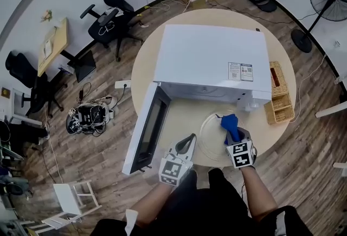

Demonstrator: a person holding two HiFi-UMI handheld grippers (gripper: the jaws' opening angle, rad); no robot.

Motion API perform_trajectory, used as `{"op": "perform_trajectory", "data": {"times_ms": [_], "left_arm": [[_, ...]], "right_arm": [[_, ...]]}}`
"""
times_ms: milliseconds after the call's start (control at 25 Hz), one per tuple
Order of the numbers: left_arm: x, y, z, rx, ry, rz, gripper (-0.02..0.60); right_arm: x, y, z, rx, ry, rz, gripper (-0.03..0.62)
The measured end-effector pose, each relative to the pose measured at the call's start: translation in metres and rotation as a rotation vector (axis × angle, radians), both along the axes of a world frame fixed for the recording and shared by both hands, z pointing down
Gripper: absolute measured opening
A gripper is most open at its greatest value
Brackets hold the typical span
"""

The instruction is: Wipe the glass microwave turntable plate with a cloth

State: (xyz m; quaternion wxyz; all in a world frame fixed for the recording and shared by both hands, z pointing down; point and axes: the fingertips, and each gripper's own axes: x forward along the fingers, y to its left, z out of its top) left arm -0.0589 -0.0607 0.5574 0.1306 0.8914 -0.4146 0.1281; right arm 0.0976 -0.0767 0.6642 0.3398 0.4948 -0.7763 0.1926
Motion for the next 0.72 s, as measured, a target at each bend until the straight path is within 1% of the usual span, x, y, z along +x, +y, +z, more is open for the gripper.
{"op": "perform_trajectory", "data": {"times_ms": [120,240,400,560,720], "left_arm": [[-0.01,0.006,0.002,-0.012,0.002,-0.034,0.005],[-0.021,0.011,0.005,-0.017,-0.014,-0.049,0.005],[-0.029,0.011,0.002,-0.005,-0.026,-0.062,0.005],[-0.038,0.013,0.0,-0.001,-0.031,-0.075,0.005],[-0.04,0.014,0.001,0.001,-0.036,-0.075,0.005]], "right_arm": [[-0.034,0.013,0.0,-0.02,-0.037,-0.08,0.077],[-0.063,0.025,0.004,-0.038,-0.065,-0.136,0.077],[-0.095,0.035,0.008,-0.046,-0.073,-0.217,0.077],[-0.115,0.046,0.013,-0.069,-0.08,-0.262,0.077],[-0.118,0.052,0.021,-0.087,-0.068,-0.284,0.077]]}}
